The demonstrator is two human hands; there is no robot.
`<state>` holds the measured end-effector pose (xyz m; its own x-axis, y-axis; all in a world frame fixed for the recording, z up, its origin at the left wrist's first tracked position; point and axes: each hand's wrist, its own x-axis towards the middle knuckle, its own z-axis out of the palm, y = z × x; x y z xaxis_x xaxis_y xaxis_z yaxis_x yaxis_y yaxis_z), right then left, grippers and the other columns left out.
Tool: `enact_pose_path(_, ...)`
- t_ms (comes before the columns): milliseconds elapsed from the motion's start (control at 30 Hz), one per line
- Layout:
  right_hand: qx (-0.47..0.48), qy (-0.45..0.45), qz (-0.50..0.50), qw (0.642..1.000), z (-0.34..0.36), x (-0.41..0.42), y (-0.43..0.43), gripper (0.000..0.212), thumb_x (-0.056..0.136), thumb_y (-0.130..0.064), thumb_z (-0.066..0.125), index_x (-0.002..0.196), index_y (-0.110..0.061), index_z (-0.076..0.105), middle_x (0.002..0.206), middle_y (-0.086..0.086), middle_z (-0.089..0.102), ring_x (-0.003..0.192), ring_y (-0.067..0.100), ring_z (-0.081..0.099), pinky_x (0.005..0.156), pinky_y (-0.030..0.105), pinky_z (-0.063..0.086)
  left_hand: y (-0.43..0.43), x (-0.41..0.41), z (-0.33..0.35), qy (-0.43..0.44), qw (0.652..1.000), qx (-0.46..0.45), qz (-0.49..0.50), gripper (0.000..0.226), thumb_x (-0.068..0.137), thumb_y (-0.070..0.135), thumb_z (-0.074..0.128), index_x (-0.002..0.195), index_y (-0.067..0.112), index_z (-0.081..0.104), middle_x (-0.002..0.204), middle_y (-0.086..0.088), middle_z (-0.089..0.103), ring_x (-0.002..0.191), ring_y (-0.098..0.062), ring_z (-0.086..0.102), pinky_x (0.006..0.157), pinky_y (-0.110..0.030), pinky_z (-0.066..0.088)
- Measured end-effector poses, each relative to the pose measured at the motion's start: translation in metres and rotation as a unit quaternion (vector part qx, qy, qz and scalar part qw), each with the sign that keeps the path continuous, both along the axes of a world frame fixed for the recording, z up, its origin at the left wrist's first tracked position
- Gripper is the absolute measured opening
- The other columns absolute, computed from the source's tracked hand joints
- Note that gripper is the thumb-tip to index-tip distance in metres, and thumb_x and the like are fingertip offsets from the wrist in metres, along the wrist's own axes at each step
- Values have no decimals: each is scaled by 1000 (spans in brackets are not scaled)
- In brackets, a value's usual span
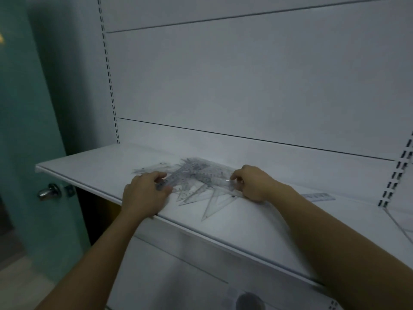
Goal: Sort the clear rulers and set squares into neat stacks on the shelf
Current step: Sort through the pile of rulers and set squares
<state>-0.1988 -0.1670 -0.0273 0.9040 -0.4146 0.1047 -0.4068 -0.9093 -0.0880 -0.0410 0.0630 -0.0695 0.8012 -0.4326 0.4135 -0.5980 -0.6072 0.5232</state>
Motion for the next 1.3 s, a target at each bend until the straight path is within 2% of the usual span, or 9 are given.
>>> enact_pose_path(167, -1, -77, 27, 997, -2, 0, -5, 27, 86, -27, 69, 112, -23, 65, 102, 1, 46, 99, 21, 50, 88, 32, 42, -1, -1, -2, 11, 1000, -19, 15, 47, 82, 49, 64, 125, 31, 59, 120, 8, 64, 109, -19, 56, 89, -36, 48)
enact_pose_path(300, -18, -123, 54, 991, -4, -4, -3, 16, 92, -17, 59, 103, -24, 68, 100, -1, 58, 98, 22, 58, 82, 29, 43, 0, -5, 0, 11, 998, -54, 15, 43, 82, 44, 65, 122, 30, 62, 115, 8, 62, 108, -19, 54, 90, -38, 49)
enact_pose_path(567, -103, -225, 77, 966, 12, -7, 17, 36, 103, -26, 37, 134, -22, 55, 111, 8, 59, 102, 28, 56, 81, 33, 43, 4, -16, 12, -13, 986, -159, -46, 40, 84, 26, 71, 122, 17, 63, 105, 0, 58, 80, -11, 54, 72, -25, 45)
enact_pose_path(733, 27, -191, 24, 981, 35, -18, 15, 49, 102, -36, 36, 146, -14, 38, 132, 11, 42, 124, 26, 41, 103, 29, 32, -4, -30, 32, -68, 976, -174, -111, 33, 83, 22, 73, 114, 14, 67, 102, -3, 61, 74, -6, 51, 64, -10, 37)
enact_pose_path(867, 6, -210, 33, 977, 62, -60, 5, 18, 96, -26, 53, 105, -21, 68, 96, -3, 57, 89, 17, 56, 71, 20, 37, -28, -51, 48, -78, 965, -187, -167, 30, 81, 23, 74, 111, 17, 68, 98, 0, 61, 73, -3, 51, 64, -7, 37)
enact_pose_path(967, -35, -260, 24, 965, 87, -106, -6, 11, 97, -25, 49, 90, -23, 57, 86, -3, 64, 81, 20, 61, 68, 26, 46, -58, -78, 61, -64, 954, -201, -211, 29, 80, 22, 75, 108, 20, 69, 97, 4, 61, 74, -5, 53, 64, -3, 38)
enact_pose_path(1067, -116, -231, -2, 966, 99, -162, -19, 20, 101, -33, 39, 112, -26, 54, 93, 1, 69, 77, 22, 64, 74, 36, 52, -94, -112, 77, -40, 940, -219, -258, 26, 79, 22, 76, 105, 22, 71, 96, 8, 63, 75, -8, 56, 64, -1, 36)
enact_pose_path(1167, -202, -131, -47, 969, 92, -227, -39, 39, 101, -42, 27, 136, -36, 44, 106, -3, 57, 90, 21, 58, 73, 33, 44, -131, -149, 89, -15, 925, -213, -315, 24, 79, 24, 76, 103, 24, 72, 96, 10, 65, 76, -8, 58, 63, -1, 36)
enact_pose_path(1300, -200, -76, -111, 970, 71, -315, -73, 47, 102, -37, 29, 149, -30, 29, 120, 0, 42, 85, 16, 46, 75, 27, 39, -179, -206, 93, -14, 902, -181, -391, 21, 80, 26, 75, 100, 28, 71, 99, 9, 65, 80, -3, 59, 65, -5, 37)
